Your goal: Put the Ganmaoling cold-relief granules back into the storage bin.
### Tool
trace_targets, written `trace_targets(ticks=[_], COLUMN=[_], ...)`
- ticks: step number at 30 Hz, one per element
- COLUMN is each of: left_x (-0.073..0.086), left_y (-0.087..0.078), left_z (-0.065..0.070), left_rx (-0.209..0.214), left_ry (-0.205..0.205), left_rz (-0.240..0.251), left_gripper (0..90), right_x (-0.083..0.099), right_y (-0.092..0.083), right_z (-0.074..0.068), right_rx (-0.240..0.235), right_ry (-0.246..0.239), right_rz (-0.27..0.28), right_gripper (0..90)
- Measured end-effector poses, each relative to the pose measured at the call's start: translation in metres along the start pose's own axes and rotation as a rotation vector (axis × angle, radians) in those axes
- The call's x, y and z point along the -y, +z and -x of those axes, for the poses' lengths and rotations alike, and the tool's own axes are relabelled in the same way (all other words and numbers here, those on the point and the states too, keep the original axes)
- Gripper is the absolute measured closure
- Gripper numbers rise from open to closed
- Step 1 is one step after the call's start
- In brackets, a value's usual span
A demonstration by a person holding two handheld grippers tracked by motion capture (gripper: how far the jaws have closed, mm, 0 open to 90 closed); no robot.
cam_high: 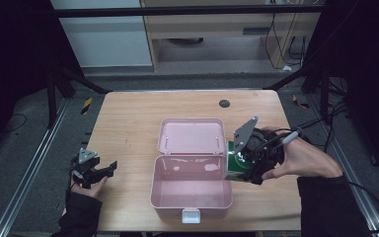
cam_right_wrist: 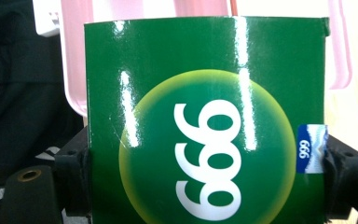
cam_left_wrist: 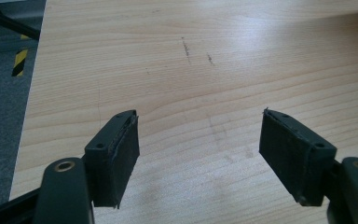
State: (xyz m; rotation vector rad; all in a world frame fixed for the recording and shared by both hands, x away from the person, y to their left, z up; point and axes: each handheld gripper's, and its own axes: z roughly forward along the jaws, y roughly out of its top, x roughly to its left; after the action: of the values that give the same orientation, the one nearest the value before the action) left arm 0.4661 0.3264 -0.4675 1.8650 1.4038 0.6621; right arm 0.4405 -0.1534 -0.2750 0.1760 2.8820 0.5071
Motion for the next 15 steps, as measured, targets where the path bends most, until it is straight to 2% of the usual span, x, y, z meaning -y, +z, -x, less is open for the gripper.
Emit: trace_targets(ticks=[9, 15], left_x=[0.000, 0.000], left_y=[0.000, -0.001], left_z=[0.000, 0.000], left_rx=[0.000, -0.001], left_ry=[0.001, 0.003], left_rz=[0.000, -0.001], left_gripper=[27.6, 27.7], right_x=[-0.015, -0.026], right_y=[0.006, 0.014], right_z=[-0.001, -0.002], right_rx=[0.003, -0.024], right_ry=[-0.019, -0.025], right_rz=[0.017, 0.021], right_gripper=[16.2, 16.2])
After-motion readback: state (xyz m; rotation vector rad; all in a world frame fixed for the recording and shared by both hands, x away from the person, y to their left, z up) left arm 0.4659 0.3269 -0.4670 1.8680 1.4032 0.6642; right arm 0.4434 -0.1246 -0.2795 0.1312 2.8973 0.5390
